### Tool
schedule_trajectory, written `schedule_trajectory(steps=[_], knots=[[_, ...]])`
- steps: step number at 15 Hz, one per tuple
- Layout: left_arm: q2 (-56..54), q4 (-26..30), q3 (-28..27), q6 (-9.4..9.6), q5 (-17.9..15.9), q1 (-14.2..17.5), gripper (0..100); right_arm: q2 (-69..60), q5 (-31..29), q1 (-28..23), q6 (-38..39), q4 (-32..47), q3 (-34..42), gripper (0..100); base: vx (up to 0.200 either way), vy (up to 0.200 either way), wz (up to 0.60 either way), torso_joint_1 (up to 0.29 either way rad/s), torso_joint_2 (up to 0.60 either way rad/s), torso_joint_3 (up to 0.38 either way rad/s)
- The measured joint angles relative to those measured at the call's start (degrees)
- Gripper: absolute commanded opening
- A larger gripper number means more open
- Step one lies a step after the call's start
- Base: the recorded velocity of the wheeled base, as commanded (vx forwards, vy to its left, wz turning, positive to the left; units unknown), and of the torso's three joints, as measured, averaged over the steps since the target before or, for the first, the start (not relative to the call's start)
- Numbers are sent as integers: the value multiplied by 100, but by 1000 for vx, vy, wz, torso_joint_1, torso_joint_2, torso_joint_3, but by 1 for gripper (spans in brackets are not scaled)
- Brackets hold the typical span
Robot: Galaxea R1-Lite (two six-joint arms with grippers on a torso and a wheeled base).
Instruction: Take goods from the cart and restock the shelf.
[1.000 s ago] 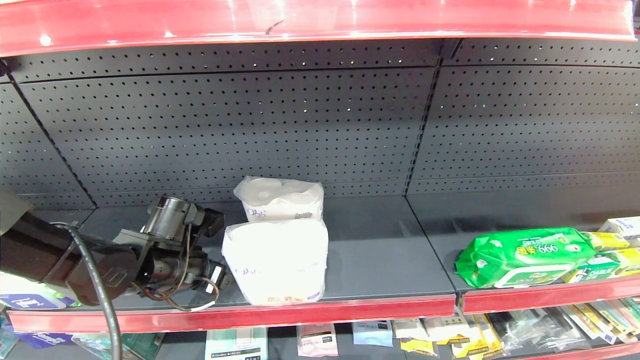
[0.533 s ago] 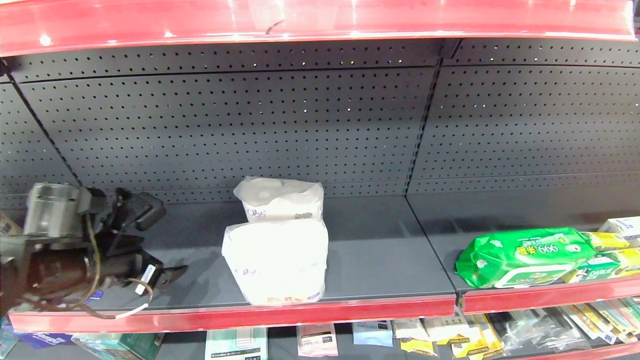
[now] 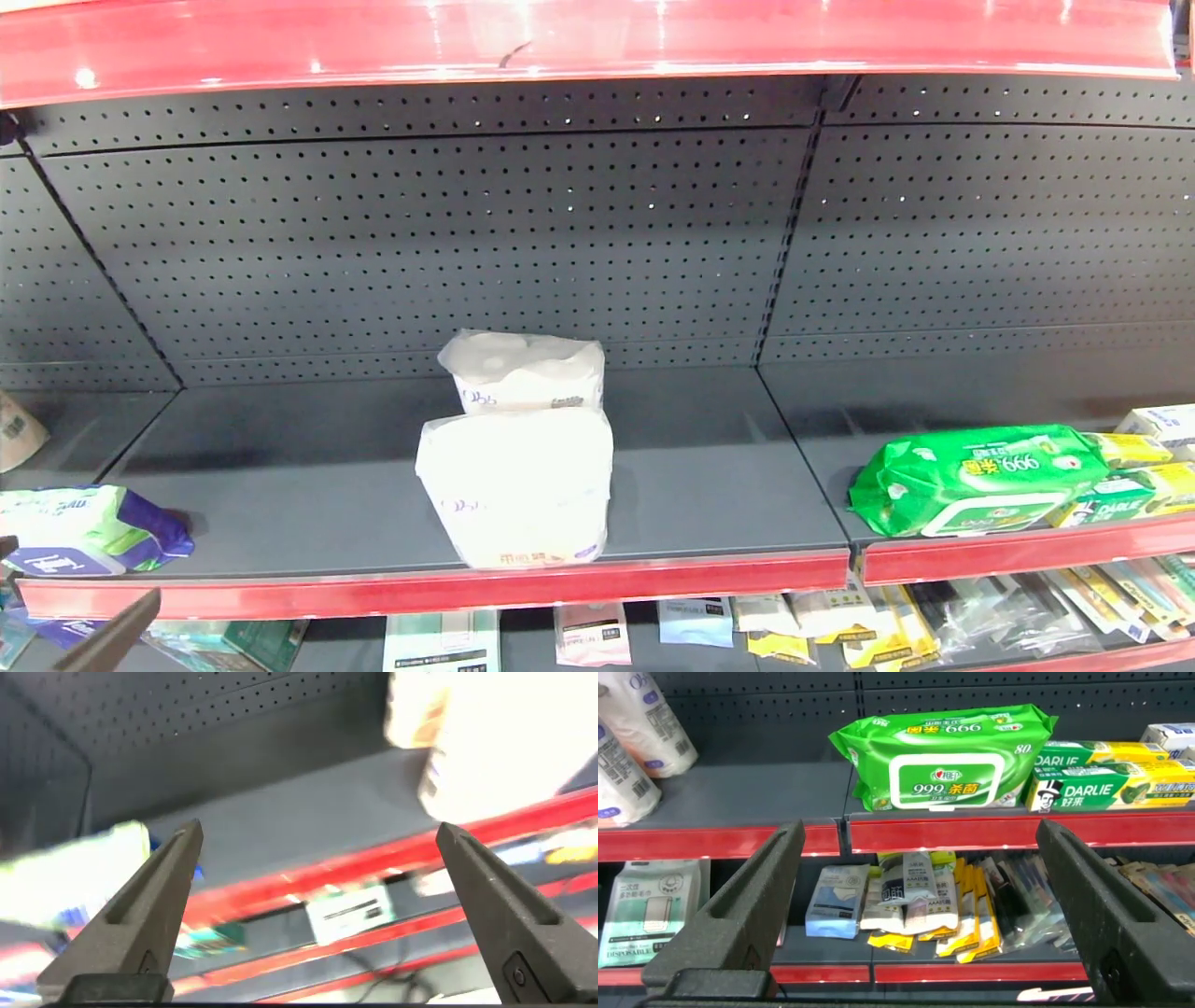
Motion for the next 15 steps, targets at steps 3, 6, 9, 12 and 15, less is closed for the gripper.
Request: schedule_trajectory(steps=[3, 6, 9, 12, 15], knots=[[-1783, 670, 586, -305, -20, 46, 100, 0, 2, 0, -2, 0, 0, 100, 0, 0, 0, 0, 0, 0], [-2656, -291, 1574, -736, 312, 66, 100, 0, 0, 0, 2, 0, 0, 100, 0, 0, 0, 0, 0, 0], [-2910, -324, 1819, -1007, 1463, 77, 100, 0, 40, 0, -24, 0, 0, 100, 0, 0, 0, 0, 0, 0], [-2985, -318, 1849, -1271, 1524, 77, 100, 0, 43, 0, -32, 0, 0, 100, 0, 0, 0, 0, 0, 0], [-3012, -321, 1854, -1013, 929, 77, 100, 0, 46, 0, -32, 0, 0, 100, 0, 0, 0, 0, 0, 0]])
